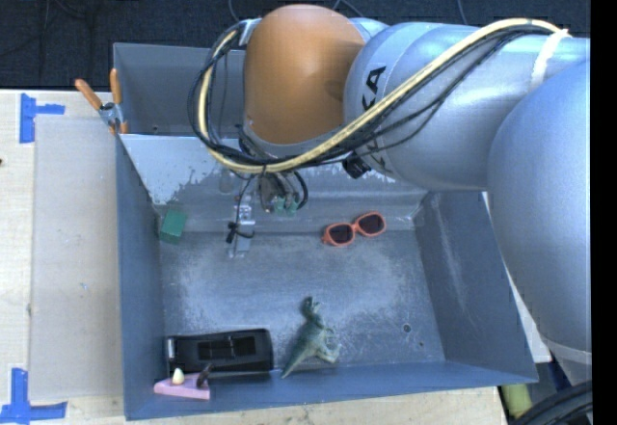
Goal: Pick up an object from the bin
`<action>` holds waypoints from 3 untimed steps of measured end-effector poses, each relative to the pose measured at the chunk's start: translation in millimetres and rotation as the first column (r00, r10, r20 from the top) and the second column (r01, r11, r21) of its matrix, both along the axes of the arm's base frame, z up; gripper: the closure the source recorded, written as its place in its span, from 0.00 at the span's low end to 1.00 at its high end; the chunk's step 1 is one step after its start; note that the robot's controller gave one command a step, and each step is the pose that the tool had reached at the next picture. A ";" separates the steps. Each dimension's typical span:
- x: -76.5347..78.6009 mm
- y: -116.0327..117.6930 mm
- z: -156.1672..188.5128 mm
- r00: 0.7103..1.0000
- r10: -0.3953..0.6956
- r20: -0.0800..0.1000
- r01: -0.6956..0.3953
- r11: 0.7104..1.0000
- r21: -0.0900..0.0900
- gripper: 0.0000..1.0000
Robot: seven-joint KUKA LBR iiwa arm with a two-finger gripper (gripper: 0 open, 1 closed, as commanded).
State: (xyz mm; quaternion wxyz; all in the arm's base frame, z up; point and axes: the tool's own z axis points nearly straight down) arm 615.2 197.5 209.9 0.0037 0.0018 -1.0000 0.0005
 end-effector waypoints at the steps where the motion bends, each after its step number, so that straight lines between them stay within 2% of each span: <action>1: 1.4 -1.1 5.5 1.000 -0.004 0.007 0.004 1.000 0.001 0.00; 2: -30.5 3.5 -50.7 0.997 0.082 0.006 -0.082 0.997 0.001 0.00; 3: -93.6 -8.8 -53.2 0.946 0.325 0.004 -0.325 0.946 0.001 0.00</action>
Offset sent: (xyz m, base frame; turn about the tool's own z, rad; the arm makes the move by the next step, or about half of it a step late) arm -0.0815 0.0121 -0.1399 -0.2182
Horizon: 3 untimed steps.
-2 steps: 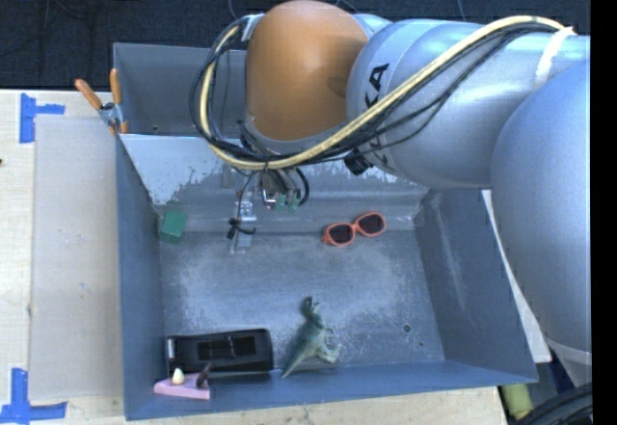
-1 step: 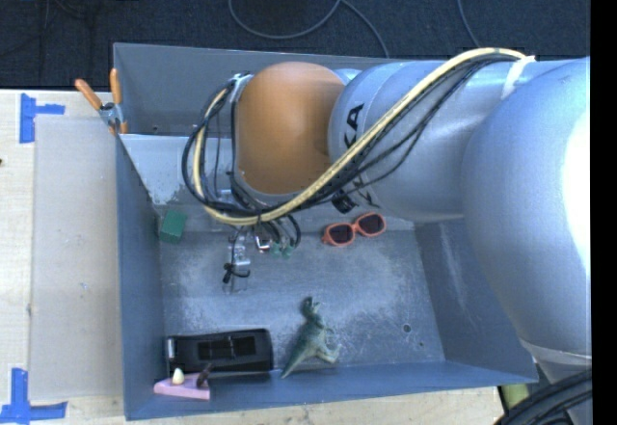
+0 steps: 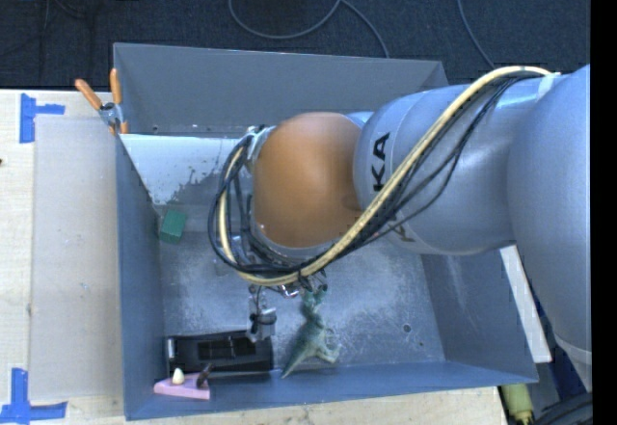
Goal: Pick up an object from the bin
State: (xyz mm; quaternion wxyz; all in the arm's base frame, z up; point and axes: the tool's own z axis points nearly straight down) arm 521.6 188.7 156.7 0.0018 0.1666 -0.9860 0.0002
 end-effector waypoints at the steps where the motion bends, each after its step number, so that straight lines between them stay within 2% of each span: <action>1: -17.6 1.1 -23.4 0.999 -0.043 0.001 0.043 0.999 0.001 0.00; 2: -34.7 1.1 -83.9 1.000 -0.018 0.001 0.018 1.000 0.002 0.00; 3: -41.3 -2.5 -82.8 0.998 -0.062 -0.016 0.062 0.998 0.001 1.00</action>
Offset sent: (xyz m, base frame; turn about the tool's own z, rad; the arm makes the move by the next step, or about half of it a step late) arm -0.0372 -0.0003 -0.0867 0.0145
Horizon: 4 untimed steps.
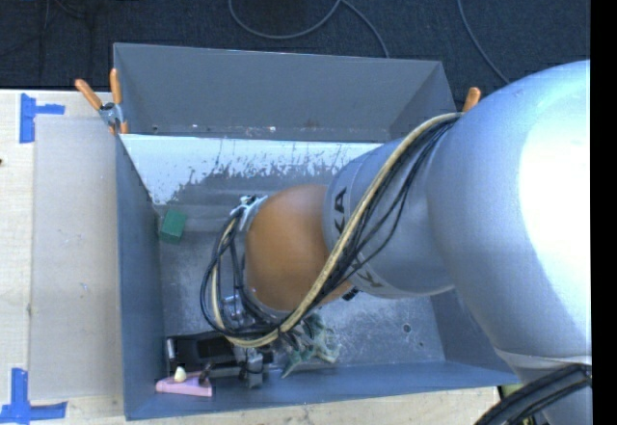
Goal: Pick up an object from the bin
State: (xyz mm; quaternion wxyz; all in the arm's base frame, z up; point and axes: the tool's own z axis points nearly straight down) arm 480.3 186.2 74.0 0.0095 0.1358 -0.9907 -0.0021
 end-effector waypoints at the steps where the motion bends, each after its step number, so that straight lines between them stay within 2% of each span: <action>1: 0.0 0.0 0.0 1.000 0.000 0.000 0.000 1.000 0.000 1.00; 2: -0.6 -0.3 4.6 1.000 -0.001 0.001 0.001 1.000 0.000 1.00; 4: 2.2 -1.0 38.2 1.000 -0.003 0.012 0.003 1.000 0.002 1.00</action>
Offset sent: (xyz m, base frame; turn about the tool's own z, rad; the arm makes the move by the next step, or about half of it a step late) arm 0.0001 -0.0001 0.0372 0.0000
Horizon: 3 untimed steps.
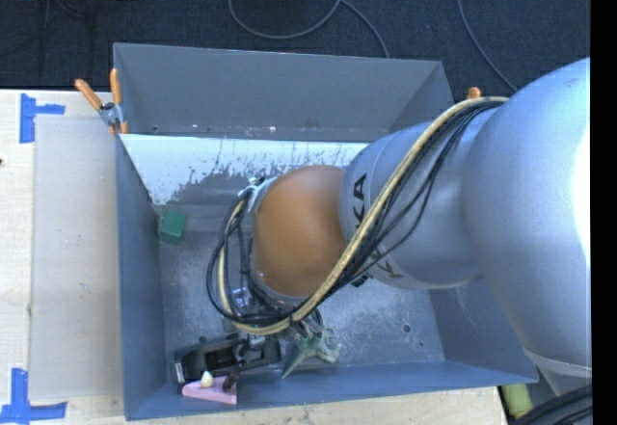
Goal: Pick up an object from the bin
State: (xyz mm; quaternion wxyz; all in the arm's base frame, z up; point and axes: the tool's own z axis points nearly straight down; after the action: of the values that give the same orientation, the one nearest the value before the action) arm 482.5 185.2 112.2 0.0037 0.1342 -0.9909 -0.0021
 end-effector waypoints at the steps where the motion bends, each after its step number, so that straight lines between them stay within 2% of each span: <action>1: -0.5 0.0 9.7 1.000 0.000 -0.001 0.000 1.000 -0.001 1.00; 3: -2.0 -0.4 27.4 1.000 0.001 -0.007 -0.001 1.000 -0.003 1.00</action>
Offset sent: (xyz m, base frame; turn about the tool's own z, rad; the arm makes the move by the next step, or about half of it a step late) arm -0.0001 0.0000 0.0047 0.0000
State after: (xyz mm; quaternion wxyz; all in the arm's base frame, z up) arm 480.5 184.8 139.6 0.0073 0.1345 -0.9909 -0.0010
